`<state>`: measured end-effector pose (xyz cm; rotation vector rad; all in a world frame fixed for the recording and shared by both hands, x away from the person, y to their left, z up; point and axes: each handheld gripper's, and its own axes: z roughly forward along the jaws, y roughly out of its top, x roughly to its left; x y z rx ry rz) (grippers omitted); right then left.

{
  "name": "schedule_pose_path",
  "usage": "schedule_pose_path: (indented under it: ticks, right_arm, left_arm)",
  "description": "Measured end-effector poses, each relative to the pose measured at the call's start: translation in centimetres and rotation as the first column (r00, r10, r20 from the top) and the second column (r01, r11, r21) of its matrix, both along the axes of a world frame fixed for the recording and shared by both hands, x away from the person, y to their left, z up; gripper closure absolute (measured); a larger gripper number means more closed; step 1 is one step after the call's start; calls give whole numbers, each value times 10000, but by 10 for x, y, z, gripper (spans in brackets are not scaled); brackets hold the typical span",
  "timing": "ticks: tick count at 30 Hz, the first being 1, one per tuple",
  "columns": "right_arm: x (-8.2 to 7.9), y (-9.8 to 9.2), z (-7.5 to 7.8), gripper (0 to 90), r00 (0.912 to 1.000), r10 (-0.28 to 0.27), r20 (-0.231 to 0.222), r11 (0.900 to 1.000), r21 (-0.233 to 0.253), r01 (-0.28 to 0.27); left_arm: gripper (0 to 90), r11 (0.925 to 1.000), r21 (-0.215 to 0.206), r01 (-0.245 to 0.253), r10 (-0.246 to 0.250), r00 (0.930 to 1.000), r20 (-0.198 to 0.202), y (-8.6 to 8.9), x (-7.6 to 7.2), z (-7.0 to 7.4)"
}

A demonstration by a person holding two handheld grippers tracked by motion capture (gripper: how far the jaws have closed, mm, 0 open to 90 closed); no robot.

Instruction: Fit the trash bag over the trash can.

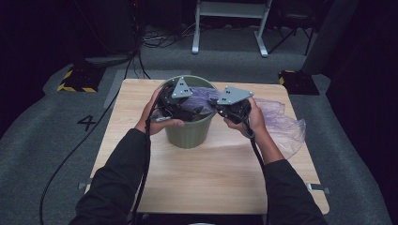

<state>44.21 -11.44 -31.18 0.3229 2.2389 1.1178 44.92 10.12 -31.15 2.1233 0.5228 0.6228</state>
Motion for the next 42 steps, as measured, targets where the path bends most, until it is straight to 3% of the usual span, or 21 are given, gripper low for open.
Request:
schedule_pose_path:
  ticks: [5, 11, 13, 16, 17, 18, 22, 25, 27, 37, 40, 42]
  right_arm:
    - [-2, 4, 4, 900, 9999, 147, 40, 9999, 64, -147]
    - [-2, 6, 3, 890, 9995, 300, -103, 9991, 300, -297]
    - [-2, 6, 3, 821, 9996, 253, -158, 9990, 368, -247]
    - [-2, 5, 3, 717, 9993, 270, -247, 9987, 439, -259]
    - [-3, 5, 3, 639, 9997, 157, -207, 9990, 421, -148]
    - [-3, 4, 3, 551, 9998, -1, -223, 9989, 476, 12]
    - [-3, 0, 2, 361, 9978, -438, -493, 9975, 531, 464]
    - [-7, -7, 1, 301, 9958, -578, -705, 9970, 472, 612]
    - [-11, -12, -1, 277, 9952, -776, -598, 9969, 105, 784]
    - [-17, -48, -37, 282, 9774, -1425, -1564, 9895, -469, 1367]
    - [-17, -55, -45, 537, 9734, -1859, -1337, 9825, -371, 1825]
    - [-17, -59, -46, 699, 9779, -1787, -1084, 9839, -219, 1774]
  left_arm:
    - [500, 9985, 437, -336, 324, 9991, 281, -2, 2, -1]
    - [787, 9957, 927, -46, 24, 9997, 246, -5, 2, -3]
    - [857, 9929, 1188, -23, -20, 9994, 356, -6, 1, -3]
    - [885, 9916, 1290, 90, -128, 9995, 288, -4, 2, -3]
    - [888, 9909, 1344, 7, -52, 9994, 335, -4, 2, -3]
    - [888, 9916, 1293, -52, 15, 9996, 283, -3, 3, -3]
    - [891, 9947, 1001, -235, 222, 9997, 134, 3, 6, -4]
    - [892, 9953, 887, -388, 383, 9992, 80, 7, 8, -4]
    - [892, 9959, 790, -440, 439, 9990, 21, 10, 9, -5]
    - [892, 9970, 447, -629, 637, 9979, -150, 18, 11, -5]
    - [892, 9978, 248, -611, 618, 9977, -272, 20, 12, -6]
    - [890, 9981, 123, -610, 613, 9977, -282, 21, 12, -7]
